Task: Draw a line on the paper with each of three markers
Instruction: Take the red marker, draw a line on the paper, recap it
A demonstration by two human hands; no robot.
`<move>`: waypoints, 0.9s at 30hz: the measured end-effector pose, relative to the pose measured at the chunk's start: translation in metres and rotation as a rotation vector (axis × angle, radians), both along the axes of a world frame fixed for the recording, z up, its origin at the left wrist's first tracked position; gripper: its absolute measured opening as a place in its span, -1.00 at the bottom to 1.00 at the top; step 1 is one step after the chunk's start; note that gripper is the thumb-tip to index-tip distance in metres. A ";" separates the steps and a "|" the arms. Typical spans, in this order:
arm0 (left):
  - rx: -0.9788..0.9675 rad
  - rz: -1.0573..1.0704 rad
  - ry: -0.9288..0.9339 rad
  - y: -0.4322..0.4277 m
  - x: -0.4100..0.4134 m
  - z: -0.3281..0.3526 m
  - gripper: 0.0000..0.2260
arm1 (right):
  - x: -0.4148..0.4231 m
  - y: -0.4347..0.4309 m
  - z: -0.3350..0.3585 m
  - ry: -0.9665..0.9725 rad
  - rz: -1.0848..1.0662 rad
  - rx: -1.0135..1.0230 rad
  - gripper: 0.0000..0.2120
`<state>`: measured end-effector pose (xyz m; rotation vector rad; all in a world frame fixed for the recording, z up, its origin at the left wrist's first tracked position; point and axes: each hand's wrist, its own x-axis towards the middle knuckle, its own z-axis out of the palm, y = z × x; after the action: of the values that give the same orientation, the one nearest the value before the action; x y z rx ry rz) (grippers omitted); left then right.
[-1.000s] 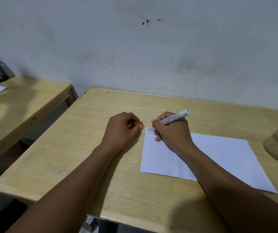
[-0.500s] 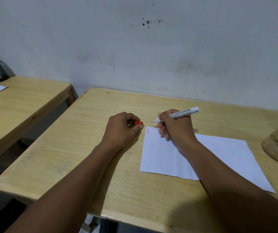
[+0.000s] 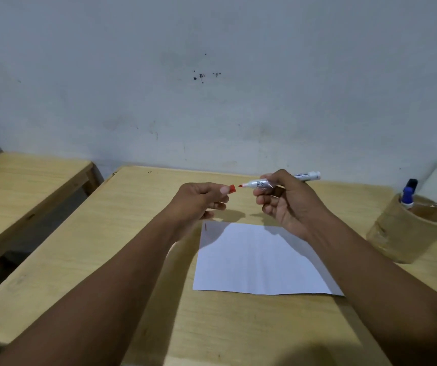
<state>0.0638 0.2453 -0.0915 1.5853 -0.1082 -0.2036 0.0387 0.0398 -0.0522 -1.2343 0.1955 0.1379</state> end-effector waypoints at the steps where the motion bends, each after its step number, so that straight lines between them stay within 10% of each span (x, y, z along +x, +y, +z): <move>1: -0.009 -0.033 0.007 -0.007 -0.001 0.002 -0.85 | -0.002 -0.003 0.000 -0.009 -0.014 -0.005 -0.88; 27: -0.053 -0.099 -0.064 -0.067 -0.009 0.029 -0.88 | -0.019 -0.041 0.003 -0.086 -0.009 0.009 -0.81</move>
<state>0.0544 0.1787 -0.0625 1.5351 -0.2409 -0.2256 0.0198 -0.0017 -0.0493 -1.2273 0.1260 0.0776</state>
